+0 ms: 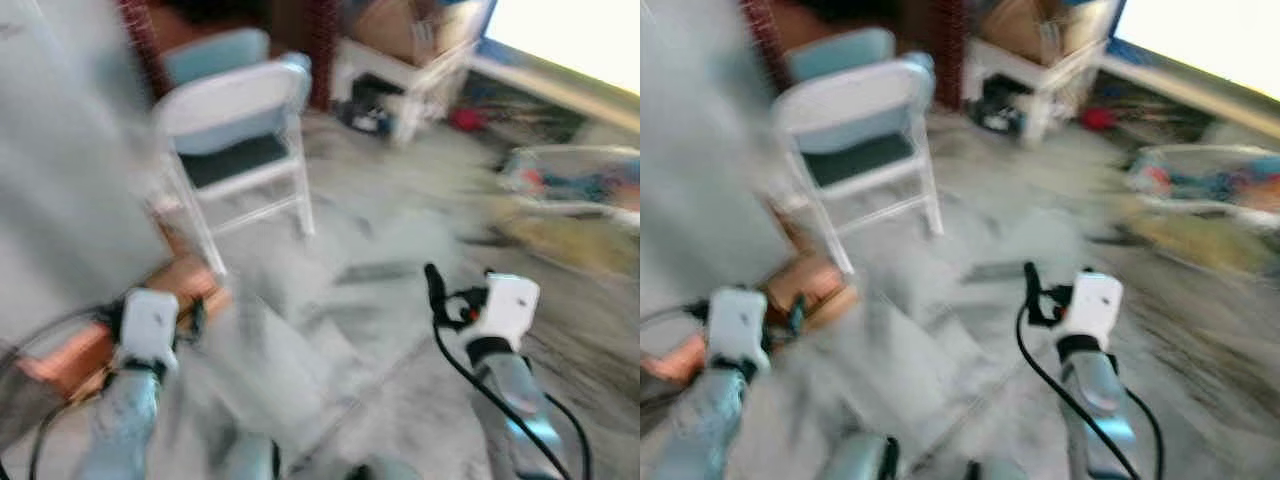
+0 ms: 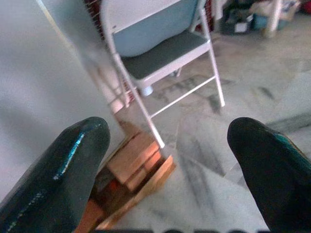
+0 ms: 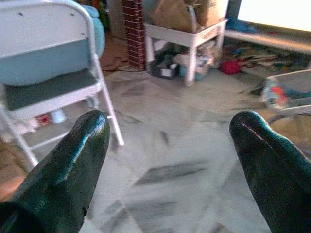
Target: Restocking fridge
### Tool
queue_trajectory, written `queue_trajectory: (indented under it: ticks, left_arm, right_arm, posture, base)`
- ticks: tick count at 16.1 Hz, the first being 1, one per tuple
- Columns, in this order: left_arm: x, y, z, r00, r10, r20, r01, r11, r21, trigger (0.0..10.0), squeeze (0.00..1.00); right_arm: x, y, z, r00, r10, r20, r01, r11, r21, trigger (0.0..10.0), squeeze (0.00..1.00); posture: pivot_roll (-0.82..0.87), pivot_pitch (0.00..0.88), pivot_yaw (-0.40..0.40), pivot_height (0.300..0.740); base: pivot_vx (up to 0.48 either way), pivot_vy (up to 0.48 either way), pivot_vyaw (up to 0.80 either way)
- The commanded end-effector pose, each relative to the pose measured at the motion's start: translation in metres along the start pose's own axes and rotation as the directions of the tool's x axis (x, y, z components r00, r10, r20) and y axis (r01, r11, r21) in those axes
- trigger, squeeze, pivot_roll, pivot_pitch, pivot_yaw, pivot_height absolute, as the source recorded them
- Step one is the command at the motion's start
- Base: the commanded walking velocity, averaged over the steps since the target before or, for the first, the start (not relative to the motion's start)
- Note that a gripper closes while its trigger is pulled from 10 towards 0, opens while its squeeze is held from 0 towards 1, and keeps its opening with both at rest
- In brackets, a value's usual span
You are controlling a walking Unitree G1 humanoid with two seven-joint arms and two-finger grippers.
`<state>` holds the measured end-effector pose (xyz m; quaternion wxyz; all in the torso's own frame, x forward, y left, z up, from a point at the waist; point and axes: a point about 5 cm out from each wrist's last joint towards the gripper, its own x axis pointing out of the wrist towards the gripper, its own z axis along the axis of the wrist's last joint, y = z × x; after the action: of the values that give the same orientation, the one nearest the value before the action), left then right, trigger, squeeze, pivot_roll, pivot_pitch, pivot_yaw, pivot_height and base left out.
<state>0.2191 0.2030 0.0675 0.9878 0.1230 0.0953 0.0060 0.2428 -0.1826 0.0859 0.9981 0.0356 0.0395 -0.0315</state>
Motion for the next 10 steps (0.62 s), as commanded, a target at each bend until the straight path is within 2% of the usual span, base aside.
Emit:
queue_trajectory:
  ticks: [1,3,8,10]
  left_arm:
    - [0.0032,0.0027,0.0057,1.0,0.01,0.013,-0.01,1.0,-0.002,10.0,0.0]
    - [0.0066,0.0046,0.0083,1.0,0.014,0.014,-0.014,1.0,-0.007,10.0,0.0]
    - [0.0041,0.0054,0.007,1.0,0.014,0.003,-0.013,1.0,-0.015,10.0,0.0]
    - [0.0096,0.0033,0.0152,0.999,0.013,0.039,-0.012,0.999,-0.031,10.0,0.0]
  right_arm:
    - [0.0016,-0.0014,0.0071,1.0,-0.004,0.028,0.004,1.0,0.003,10.0,0.0]
    - [0.0079,-0.0002,0.0121,0.999,0.003,0.043,-0.003,1.0,-0.004,10.0,0.0]
    - [0.0077,-0.0006,0.0075,1.0,0.002,0.026,-0.002,1.0,-0.013,10.0,0.0]
    - [0.0096,0.0021,0.0091,0.999,0.004,0.033,-0.004,1.0,-0.013,10.0,0.0]
  posture:
    - [0.1,0.138,-0.041,0.74]
    - [0.11,0.145,-0.049,0.74]
    - [0.12,0.155,-0.047,0.74]
    - [0.12,0.147,-0.051,0.74]
  base:
    - [0.0,0.0,0.0]
    - [0.0,0.133,0.0]
    - [0.0,0.458,0.0]
    - [0.0,0.472,0.0]
